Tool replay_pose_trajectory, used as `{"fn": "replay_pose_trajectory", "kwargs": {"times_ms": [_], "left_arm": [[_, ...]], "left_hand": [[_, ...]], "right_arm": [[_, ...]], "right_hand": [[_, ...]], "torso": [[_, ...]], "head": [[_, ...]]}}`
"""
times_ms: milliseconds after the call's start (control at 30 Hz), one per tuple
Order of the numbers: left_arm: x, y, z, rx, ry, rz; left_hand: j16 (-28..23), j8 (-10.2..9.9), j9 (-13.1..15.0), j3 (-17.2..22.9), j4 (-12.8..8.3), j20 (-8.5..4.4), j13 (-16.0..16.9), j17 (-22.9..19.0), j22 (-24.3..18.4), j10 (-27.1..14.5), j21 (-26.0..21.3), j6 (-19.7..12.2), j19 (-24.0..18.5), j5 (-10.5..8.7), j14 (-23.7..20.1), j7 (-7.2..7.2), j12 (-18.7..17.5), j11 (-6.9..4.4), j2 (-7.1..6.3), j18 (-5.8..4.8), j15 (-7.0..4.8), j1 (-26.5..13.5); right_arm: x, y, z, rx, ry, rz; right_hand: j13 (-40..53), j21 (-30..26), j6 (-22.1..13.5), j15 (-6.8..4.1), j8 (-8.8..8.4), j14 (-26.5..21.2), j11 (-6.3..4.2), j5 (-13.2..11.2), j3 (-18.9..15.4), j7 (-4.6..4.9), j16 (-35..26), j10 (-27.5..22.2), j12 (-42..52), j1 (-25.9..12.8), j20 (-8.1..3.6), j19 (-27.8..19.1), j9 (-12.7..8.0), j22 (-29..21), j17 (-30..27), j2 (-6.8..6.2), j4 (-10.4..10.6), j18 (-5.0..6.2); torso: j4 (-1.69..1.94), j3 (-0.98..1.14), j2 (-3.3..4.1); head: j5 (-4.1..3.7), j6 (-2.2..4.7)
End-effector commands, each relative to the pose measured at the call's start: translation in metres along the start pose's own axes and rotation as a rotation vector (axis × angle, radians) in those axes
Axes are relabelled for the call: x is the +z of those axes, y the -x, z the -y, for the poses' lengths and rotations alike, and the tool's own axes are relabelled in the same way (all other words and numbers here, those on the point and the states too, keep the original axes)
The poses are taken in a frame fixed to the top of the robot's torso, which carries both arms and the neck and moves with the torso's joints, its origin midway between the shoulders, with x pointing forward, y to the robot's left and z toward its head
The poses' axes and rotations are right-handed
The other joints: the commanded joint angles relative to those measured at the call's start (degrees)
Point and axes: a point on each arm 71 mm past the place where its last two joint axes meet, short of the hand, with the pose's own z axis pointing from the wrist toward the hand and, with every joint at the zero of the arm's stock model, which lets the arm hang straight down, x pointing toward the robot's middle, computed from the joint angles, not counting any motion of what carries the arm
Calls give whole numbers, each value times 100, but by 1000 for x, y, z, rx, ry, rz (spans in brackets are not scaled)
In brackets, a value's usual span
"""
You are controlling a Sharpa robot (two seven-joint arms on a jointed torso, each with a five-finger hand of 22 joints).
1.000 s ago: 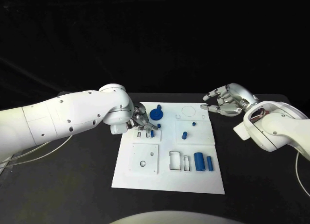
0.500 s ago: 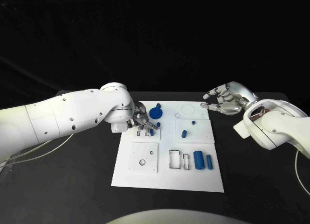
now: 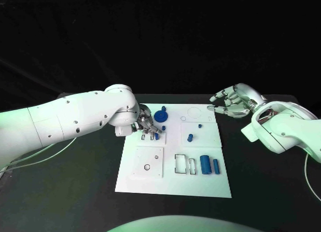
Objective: Assemble the parts on the task board
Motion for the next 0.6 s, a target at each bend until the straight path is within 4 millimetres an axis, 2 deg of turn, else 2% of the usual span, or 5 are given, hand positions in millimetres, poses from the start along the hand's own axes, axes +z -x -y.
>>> {"fn": "replay_pose_trajectory", "kwargs": {"times_ms": [33,467,533,567,600], "left_arm": [[0,-2,1,9,-1,-33],[2,-3,4,0,-4,-56],[2,-3,4,-3,-5,-59],[3,-3,5,-5,-6,-61],[3,-3,5,-6,-8,-63]], "left_hand": [[20,-18,5,-142,-2,22,5,1320,653,-36,41,-31,144,27,574,-9,31,11,-3,-110,34,42],[35,-32,7,-108,-22,19,-13,1341,681,-68,54,-31,150,94,579,-23,29,0,49,-114,28,216],[36,-36,7,-96,-20,16,-17,1341,693,-74,59,-27,153,46,579,-26,31,-3,66,-116,25,286],[40,-44,8,-63,-27,10,-23,1347,702,-82,63,-26,153,-75,580,-33,32,-10,91,-117,18,411],[39,-49,7,-35,-37,7,-34,1346,708,-90,65,-24,154,-89,579,-40,26,-15,106,-117,14,496]], "right_arm": [[0,-2,-1,-12,5,-15],[2,-2,-1,-13,4,-20],[2,-3,-1,-13,4,-20],[2,-3,-1,-13,3,-20],[2,-3,-1,-13,3,-20]], "right_hand": [[-2,-21,30,-5,37,538,-8,29,-1,-9,-22,-35,-26,5,3,-40,5,-6,1268,-60,16,25],[6,-19,41,-8,47,539,-13,30,14,-11,-21,-25,-19,30,0,-36,14,-2,1272,-48,14,24],[4,-22,44,-8,49,538,-13,30,16,-12,-23,-26,-20,31,0,-37,15,-3,1267,-46,14,24],[4,-22,44,-8,49,538,-13,30,16,-12,-23,-26,-20,31,0,-37,15,-3,1267,-46,14,24],[4,-22,44,-8,49,538,-13,30,16,-12,-23,-26,-20,31,0,-37,15,-3,1267,-46,14,24]], "torso": [[5,0,2],[-3,-1,10],[0,-1,6],[2,-1,5],[4,-2,6]], "head": [[-7,-13],[-5,-40],[-3,-47],[-2,-55],[-1,-56]]}}
